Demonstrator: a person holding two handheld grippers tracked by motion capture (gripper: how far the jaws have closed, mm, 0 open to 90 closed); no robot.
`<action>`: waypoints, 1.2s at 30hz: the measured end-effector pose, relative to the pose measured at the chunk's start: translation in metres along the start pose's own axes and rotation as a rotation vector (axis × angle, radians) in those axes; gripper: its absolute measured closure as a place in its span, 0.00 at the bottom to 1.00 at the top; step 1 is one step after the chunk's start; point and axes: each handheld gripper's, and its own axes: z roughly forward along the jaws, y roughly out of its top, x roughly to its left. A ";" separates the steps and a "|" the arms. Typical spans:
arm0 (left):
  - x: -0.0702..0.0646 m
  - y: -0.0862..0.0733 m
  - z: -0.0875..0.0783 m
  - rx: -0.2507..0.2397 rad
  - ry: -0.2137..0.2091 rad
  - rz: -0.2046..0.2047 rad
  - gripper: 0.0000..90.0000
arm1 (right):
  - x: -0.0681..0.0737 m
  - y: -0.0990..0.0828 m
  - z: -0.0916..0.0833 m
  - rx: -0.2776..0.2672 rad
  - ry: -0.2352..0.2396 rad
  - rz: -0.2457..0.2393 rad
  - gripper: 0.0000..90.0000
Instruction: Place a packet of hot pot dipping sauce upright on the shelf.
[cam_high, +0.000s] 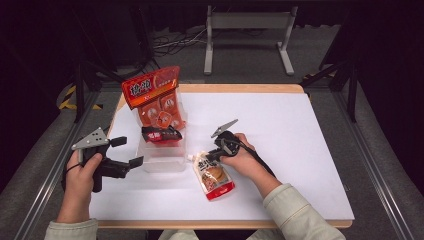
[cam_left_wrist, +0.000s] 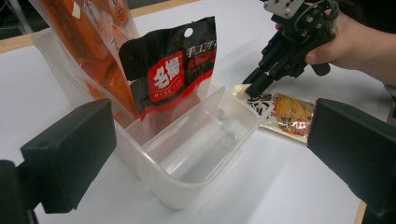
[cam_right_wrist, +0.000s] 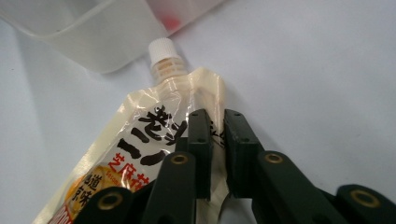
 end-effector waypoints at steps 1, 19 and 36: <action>0.001 0.000 0.000 0.003 0.000 0.005 0.02 | 0.001 0.000 -0.001 -0.001 0.001 -0.002 0.93; -0.004 0.002 0.006 -0.011 -0.001 -0.022 0.02 | 0.014 0.008 -0.043 -0.104 0.013 -0.027 0.97; -0.020 0.011 0.014 -0.108 -0.052 0.058 0.03 | 0.041 0.016 -0.087 -0.227 0.031 -0.107 0.98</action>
